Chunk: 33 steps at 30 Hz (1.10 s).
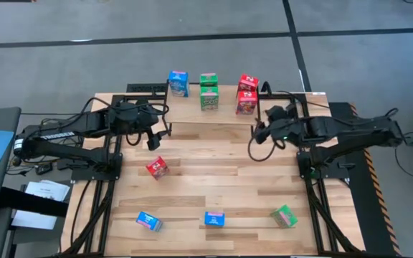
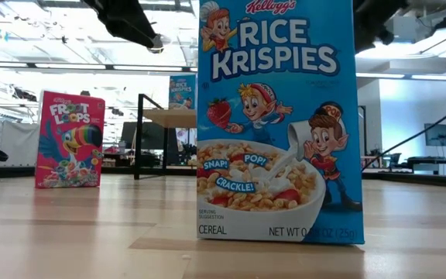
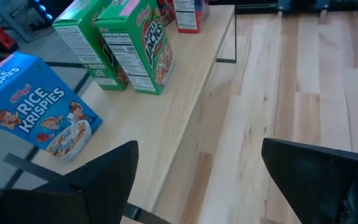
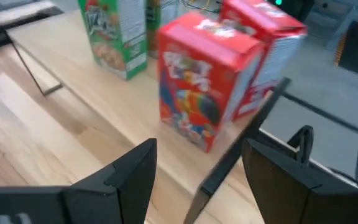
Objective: Stack cereal on shelf
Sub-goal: Adjust the red cereal boxes on the shelf
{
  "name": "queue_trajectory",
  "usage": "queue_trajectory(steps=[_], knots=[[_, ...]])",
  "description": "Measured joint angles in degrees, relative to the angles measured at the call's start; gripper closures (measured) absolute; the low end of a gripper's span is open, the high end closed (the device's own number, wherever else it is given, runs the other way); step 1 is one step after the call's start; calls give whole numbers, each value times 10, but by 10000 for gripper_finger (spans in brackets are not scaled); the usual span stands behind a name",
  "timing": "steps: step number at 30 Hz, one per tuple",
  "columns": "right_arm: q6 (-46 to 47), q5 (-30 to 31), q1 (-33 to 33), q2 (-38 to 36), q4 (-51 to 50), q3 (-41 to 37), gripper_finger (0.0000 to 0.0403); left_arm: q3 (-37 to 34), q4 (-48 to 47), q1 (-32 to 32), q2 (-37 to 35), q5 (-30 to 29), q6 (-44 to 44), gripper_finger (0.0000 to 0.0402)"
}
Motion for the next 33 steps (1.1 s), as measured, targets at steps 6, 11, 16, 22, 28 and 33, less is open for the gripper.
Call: queue_trajectory(steps=[6, 11, 16, 22, 28, 33], knots=[[-73, -9, 15, 54, 86, -11, 143, 0, -5, 0, 0, 0, 6, 70], [-112, -13, 16, 91, 131, -11, 143, 0, -6, 0, 0, 0, 16, 70], [-125, -13, 11, 111, 158, -11, 143, 0, -11, 0, 0, 0, 16, 70], [-125, -14, -14, 138, 176, -11, 143, 0, -12, 0, 0, 0, 16, 70], [-124, -23, -32, 159, 180, -11, 143, 0, -12, 0, 0, 0, 15, 70], [-106, -28, -47, 167, 178, -11, 143, 0, -13, 0, 0, 0, 15, 70]])
